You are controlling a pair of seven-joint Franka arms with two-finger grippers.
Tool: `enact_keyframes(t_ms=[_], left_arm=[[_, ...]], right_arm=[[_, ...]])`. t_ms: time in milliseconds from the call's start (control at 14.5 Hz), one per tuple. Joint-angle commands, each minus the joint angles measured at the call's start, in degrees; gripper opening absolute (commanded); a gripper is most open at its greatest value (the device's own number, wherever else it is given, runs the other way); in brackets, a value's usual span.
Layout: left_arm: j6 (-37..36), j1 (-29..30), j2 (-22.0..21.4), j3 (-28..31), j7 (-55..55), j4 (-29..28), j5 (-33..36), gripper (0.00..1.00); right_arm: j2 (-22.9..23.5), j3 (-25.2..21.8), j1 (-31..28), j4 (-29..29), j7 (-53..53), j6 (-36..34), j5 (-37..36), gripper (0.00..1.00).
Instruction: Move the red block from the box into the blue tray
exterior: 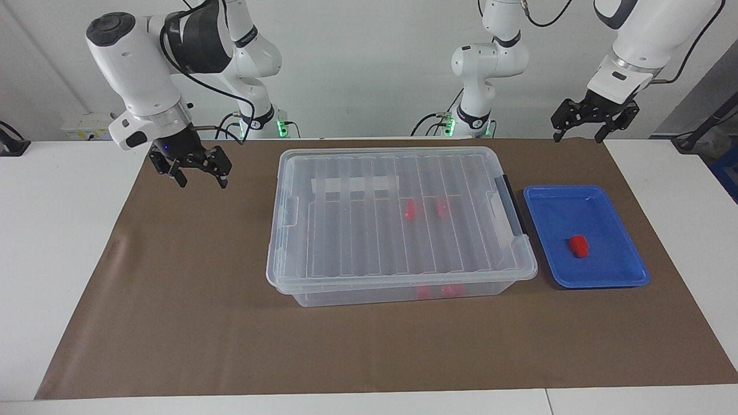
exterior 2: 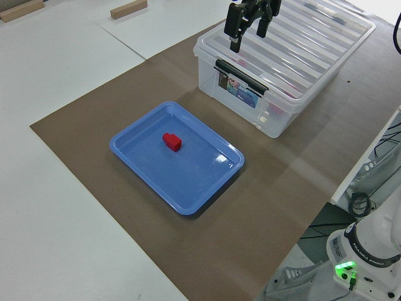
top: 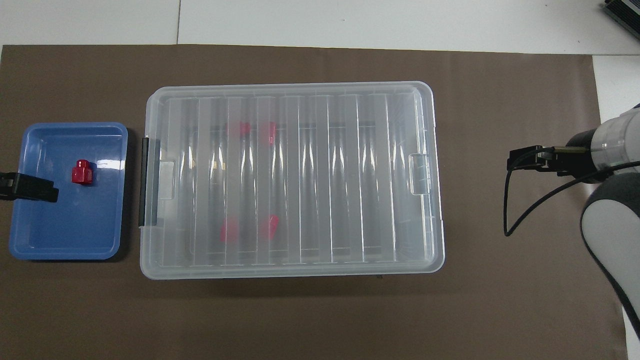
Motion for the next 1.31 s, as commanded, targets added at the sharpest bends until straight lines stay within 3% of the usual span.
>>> enact_keyframes(t_ms=[0,623,830,1245], left_arm=[[-0.54,0.4,-0.12,0.1,-0.42,0.12,0.98,1.0],[-0.54,0.31,-0.12,0.02,-0.42,0.12,0.98,1.0],[-0.54,0.4,-0.12,0.02,-0.42,0.12,0.98,1.0],[-0.54,0.31,-0.12,0.02,-0.42,0.12,0.98,1.0]], right_arm=[[0.52,0.64,0.31,5.49,2.85,-6.16,-3.58,1.0],[3.34,1.35,0.66,16.05,5.59,-17.87,-2.36,1.0],[2.38,1.35,0.57,13.87,5.68,-20.15,-2.27,1.0],[2.54,1.35,0.05,13.42,5.15,-17.97,-2.27,1.0]])
